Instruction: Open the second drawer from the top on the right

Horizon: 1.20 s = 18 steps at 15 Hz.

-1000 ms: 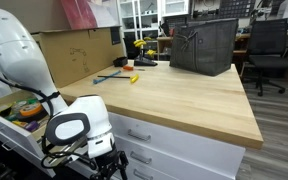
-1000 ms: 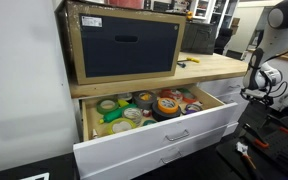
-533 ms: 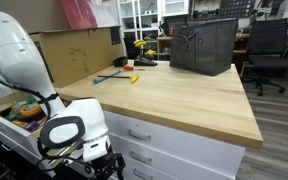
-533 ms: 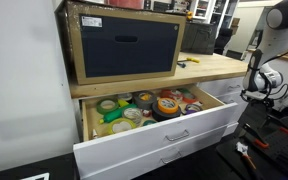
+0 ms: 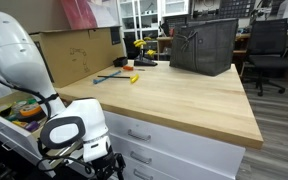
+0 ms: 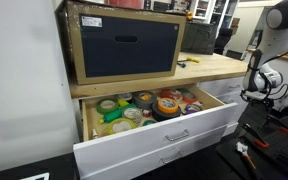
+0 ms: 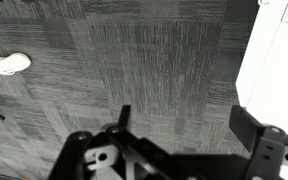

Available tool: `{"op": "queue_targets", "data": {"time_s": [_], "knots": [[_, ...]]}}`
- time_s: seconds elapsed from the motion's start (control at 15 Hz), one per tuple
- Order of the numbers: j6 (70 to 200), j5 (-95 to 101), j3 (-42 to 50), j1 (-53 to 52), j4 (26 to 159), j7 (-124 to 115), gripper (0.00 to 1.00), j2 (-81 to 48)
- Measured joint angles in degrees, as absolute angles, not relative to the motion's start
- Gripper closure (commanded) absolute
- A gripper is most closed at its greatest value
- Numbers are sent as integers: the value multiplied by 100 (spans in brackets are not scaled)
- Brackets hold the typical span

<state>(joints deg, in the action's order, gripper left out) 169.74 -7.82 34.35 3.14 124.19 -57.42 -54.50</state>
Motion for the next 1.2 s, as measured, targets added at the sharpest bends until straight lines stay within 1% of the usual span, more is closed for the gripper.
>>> {"op": "queue_targets", "data": {"time_s": [0.2,0.47,0.67,1.2], "knots": [[17177,-951,3356,373,12422,-5742,0,-5458],[18237,-1414,2876,866,12487,-5506,0,-5462],[18592,-1544,2213,1648,12505,-4993,0,-5405],[18582,-1546,-67,4229,12504,-3302,0,-4812]]}}
